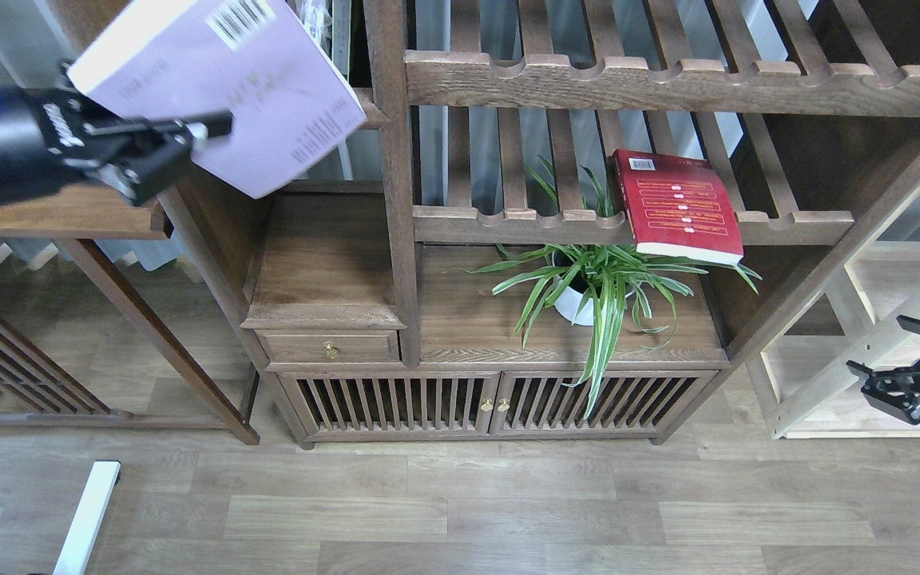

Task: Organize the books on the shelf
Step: 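Lift the pale book with the left gripper up to the upper shelf, then push the pale book into the upper compartment with the left gripper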

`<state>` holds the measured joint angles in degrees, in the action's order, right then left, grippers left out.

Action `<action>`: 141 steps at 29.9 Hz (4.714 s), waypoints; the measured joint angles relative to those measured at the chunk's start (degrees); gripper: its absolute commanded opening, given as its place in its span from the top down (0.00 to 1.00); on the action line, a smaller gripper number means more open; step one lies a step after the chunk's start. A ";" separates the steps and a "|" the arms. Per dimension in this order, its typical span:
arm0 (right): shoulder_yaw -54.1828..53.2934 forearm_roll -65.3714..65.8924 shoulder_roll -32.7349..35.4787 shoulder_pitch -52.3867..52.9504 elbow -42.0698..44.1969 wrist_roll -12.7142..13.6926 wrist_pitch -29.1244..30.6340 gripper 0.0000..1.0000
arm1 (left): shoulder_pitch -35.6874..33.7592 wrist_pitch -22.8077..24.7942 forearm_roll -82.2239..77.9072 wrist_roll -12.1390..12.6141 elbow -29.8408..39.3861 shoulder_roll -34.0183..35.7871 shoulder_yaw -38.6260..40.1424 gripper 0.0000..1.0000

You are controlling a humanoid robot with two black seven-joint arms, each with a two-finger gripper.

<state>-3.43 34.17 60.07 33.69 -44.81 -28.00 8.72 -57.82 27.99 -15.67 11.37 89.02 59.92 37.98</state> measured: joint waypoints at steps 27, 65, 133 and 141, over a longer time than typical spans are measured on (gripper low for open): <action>0.79 0.90 -3.73 -0.10 2.71 0.01 -0.99 0.12 | -12.10 -7.54 15.04 10.01 -3.36 13.38 -5.79 1.00; 0.72 1.69 -3.39 -1.64 1.97 0.01 -1.60 0.12 | -35.38 -32.58 15.69 11.70 -23.23 -15.30 -30.86 1.00; 0.43 2.27 -2.77 -3.01 1.84 0.01 -1.62 0.12 | -37.06 -49.76 31.21 15.72 -40.28 -33.19 -35.13 0.99; 0.41 2.27 -2.84 -3.02 1.83 0.01 -1.60 0.12 | -36.94 -46.50 31.00 15.47 -40.28 -32.95 -35.13 0.99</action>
<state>-3.02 36.44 57.23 30.67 -42.98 -28.00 7.12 -94.76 -18.51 15.33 26.84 48.74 26.97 2.85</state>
